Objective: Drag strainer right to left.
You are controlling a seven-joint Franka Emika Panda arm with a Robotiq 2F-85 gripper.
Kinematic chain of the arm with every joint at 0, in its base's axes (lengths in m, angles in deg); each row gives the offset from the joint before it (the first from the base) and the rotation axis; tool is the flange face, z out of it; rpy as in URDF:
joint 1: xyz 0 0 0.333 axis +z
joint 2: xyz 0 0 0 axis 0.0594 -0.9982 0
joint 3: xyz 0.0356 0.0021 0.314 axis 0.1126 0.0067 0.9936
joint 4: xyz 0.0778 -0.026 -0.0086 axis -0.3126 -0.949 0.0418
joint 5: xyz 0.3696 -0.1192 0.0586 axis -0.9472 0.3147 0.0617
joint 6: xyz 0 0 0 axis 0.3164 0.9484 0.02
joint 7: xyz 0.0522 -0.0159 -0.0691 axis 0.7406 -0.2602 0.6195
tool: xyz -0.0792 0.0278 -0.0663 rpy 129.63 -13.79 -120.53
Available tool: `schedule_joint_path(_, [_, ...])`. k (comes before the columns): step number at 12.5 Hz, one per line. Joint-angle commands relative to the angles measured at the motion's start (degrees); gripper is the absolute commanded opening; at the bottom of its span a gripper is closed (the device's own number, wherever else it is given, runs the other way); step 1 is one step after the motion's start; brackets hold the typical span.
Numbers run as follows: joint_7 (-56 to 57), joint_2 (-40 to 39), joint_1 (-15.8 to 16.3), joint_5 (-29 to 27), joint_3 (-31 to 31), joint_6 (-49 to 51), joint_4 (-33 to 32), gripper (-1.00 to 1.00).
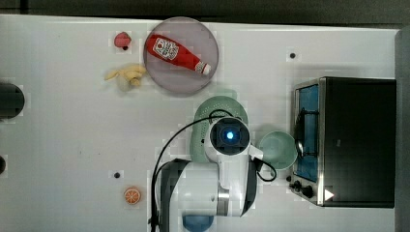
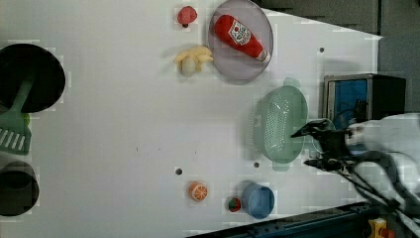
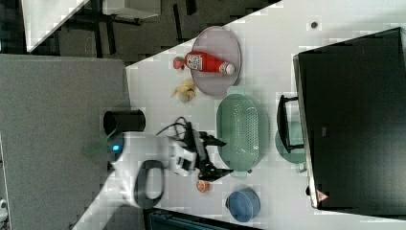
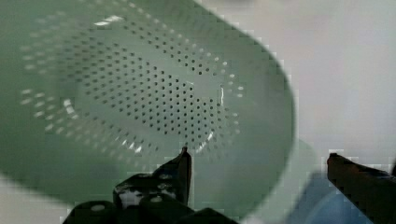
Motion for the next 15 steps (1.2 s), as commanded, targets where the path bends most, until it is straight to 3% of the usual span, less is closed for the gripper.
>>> schedule_joint_path(1, [-6.1,-1.7,0.9,-0.4,0.5,-8.6,2.2,1.0])
schedule_joint_path(6, [-22.9,-12.9,2.3,-0.7,3.0,-23.2,1.0,1.0])
schedule_joint_path(9, [-24.2,-17.7,3.4,-0.7,4.4,-28.9,0.9,1.0])
schedule_joint_path(15, [-24.6,-19.7,5.6,-0.8,5.1,-29.5,1.5,1.0])
